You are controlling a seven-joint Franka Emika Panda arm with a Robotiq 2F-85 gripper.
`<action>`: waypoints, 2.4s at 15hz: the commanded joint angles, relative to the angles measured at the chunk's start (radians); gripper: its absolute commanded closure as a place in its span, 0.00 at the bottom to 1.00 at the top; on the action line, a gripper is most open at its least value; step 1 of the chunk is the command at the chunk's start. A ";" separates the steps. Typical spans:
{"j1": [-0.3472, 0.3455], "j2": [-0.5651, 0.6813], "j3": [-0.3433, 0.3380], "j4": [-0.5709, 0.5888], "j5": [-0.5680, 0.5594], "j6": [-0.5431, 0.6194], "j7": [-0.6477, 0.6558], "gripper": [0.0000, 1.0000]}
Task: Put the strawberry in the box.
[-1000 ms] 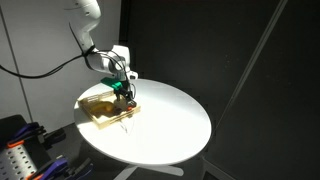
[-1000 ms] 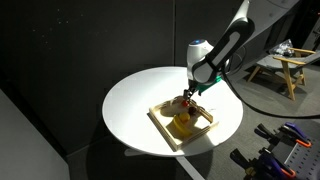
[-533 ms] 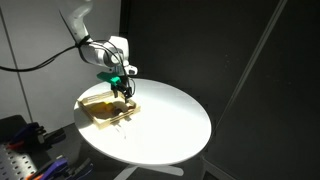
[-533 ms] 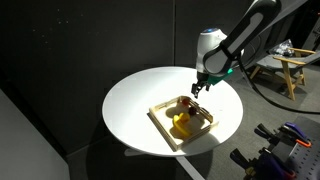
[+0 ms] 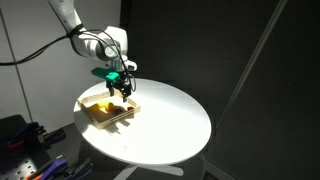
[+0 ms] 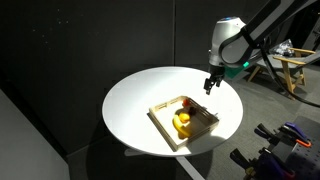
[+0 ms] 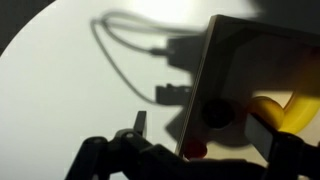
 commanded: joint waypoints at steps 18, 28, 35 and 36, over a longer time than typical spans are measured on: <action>-0.116 -0.591 0.024 -0.291 -0.030 -0.407 -0.031 0.00; -0.138 -0.794 0.015 -0.288 0.014 -0.648 -0.047 0.00; -0.134 -0.870 0.006 -0.272 0.059 -0.708 -0.058 0.00; -0.133 -0.878 0.005 -0.273 0.065 -0.709 -0.060 0.00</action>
